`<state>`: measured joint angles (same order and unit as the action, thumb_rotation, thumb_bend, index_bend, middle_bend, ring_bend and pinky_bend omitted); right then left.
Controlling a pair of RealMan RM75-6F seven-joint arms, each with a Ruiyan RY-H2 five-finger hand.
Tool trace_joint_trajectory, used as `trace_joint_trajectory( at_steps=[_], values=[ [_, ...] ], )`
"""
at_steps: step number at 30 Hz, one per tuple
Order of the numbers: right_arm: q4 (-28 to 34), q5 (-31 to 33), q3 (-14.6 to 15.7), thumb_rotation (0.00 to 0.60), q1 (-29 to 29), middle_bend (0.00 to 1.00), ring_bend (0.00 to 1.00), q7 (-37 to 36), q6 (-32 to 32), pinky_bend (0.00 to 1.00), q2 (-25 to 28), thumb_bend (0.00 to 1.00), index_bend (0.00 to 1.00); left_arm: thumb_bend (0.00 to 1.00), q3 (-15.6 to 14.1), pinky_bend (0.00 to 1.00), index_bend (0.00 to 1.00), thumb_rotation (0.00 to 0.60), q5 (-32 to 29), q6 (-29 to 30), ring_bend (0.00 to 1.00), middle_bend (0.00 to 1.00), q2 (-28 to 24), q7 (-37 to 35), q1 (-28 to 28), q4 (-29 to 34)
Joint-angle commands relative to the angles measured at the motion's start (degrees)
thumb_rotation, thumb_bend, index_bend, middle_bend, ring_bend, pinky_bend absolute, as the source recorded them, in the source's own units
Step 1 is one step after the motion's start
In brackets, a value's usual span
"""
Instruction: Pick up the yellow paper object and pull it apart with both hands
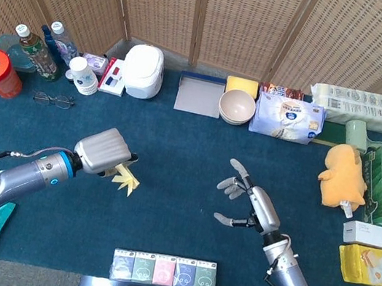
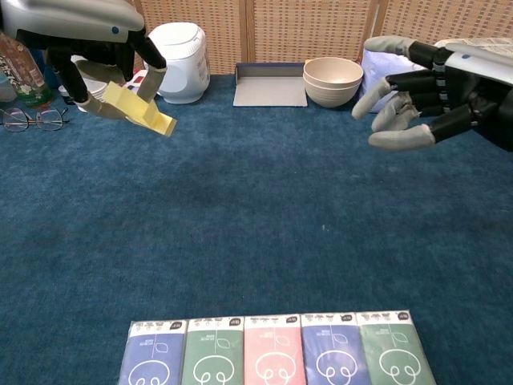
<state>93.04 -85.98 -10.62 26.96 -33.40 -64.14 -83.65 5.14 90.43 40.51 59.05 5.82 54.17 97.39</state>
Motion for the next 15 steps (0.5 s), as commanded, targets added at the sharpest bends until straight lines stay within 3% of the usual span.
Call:
trace_joint_trajectory(
  at_steps=[1, 3, 6, 9, 15],
  values=[
    [-0.87, 0.15, -0.41, 0.600, 0.76, 0.66, 0.74, -1.71, 0.03, 0.70, -1.04, 0.15, 0.13, 0.39, 0.38, 0.79, 0.69, 0.600, -0.70, -0.75, 0.93, 0.92, 0.01, 0.12, 0.70, -0.04],
    [-1.81, 0.30, -0.68, 0.600, 1.20, 0.79, 0.88, -2.76, -0.21, 0.83, -1.91, 0.15, 0.21, 0.39, 0.62, 0.79, 0.69, 0.600, -1.25, -1.44, 0.93, 0.92, 0.26, 0.40, 1.28, -0.37],
    [-2.64, 0.28, -0.77, 0.600, 1.68, 0.93, 0.99, -3.11, -0.36, 0.96, -2.61, 0.15, 0.31, 0.39, 0.87, 0.79, 0.69, 0.600, -1.95, -2.11, 0.93, 0.92, 0.67, 0.67, 1.87, -0.70],
    [-3.04, 0.40, -0.72, 0.600, 2.35, 0.99, 1.00, -4.09, 0.16, 1.00, -3.26, 0.16, 0.35, 0.39, 1.13, 0.79, 0.69, 0.600, -2.69, -3.01, 0.93, 0.92, 1.21, 1.17, 2.62, -1.11],
    [-3.21, 0.58, -0.26, 0.600, 3.18, 1.00, 1.00, -4.76, 1.06, 1.00, -3.95, 0.18, 0.38, 0.39, 1.37, 0.79, 0.69, 0.600, -3.67, -4.02, 0.93, 0.92, 1.62, 2.40, 3.53, -1.27]
  ],
)
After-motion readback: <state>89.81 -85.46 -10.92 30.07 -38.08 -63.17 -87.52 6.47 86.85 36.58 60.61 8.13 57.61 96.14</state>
